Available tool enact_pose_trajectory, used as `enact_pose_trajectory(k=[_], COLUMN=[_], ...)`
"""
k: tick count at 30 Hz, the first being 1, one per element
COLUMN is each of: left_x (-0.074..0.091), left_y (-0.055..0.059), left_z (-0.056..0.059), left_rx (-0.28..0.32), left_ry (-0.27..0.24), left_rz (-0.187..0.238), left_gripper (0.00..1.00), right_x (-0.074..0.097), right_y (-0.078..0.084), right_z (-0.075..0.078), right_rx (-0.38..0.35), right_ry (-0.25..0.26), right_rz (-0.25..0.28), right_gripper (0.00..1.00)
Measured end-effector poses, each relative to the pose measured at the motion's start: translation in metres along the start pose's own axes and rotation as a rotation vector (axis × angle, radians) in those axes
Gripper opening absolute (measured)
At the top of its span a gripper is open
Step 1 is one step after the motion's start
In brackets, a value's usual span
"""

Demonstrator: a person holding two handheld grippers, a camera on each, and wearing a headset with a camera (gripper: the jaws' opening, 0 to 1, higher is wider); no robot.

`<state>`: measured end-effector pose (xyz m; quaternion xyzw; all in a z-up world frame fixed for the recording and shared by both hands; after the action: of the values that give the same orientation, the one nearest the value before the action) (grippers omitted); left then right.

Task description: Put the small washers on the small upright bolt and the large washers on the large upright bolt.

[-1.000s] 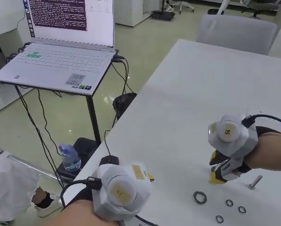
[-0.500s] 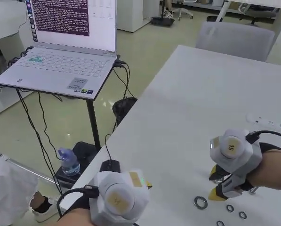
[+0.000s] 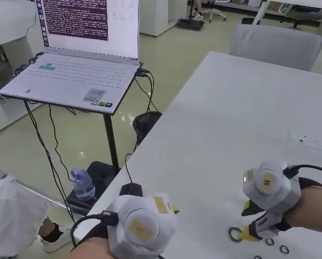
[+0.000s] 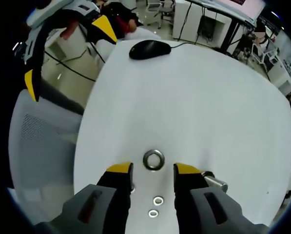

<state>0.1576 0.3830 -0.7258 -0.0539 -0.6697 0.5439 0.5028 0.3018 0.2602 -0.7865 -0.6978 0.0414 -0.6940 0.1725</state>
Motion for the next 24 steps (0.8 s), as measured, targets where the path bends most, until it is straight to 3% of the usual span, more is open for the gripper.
enact_pose_trajectory(k=[18, 21, 24], left_x=[-0.004, -0.004, -0.006], left_y=[0.003, 0.004, 0.005], left_z=[-0.002, -0.003, -0.004], left_rx=[0.010, -0.037, -0.021], left_ry=[0.017, 0.007, 0.011], left_rz=[-0.005, -0.025, -0.022], left_gripper=[0.87, 0.88, 0.90], right_x=[-0.029, -0.033, -0.033], right_y=[0.006, 0.008, 0.009], right_z=[0.004, 0.006, 0.007], right_rx=[0.015, 0.016, 0.027], right_ry=[0.006, 0.005, 0.010], right_rz=[-0.008, -0.019, -0.024], right_gripper=[0.35, 0.35, 0.35])
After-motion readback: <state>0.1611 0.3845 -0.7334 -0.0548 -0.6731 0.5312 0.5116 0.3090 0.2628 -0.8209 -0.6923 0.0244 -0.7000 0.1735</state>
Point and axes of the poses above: the centre of the closed fingertips' face, and the gripper's own axes: x roughly backward along the fingers, z roughly to its right, y roughly out of its underside, the point moved 6 cm from there along x, roughly backward along the fingers, and after that the axes turned 3 degrees about y, right-handed, at the moved point
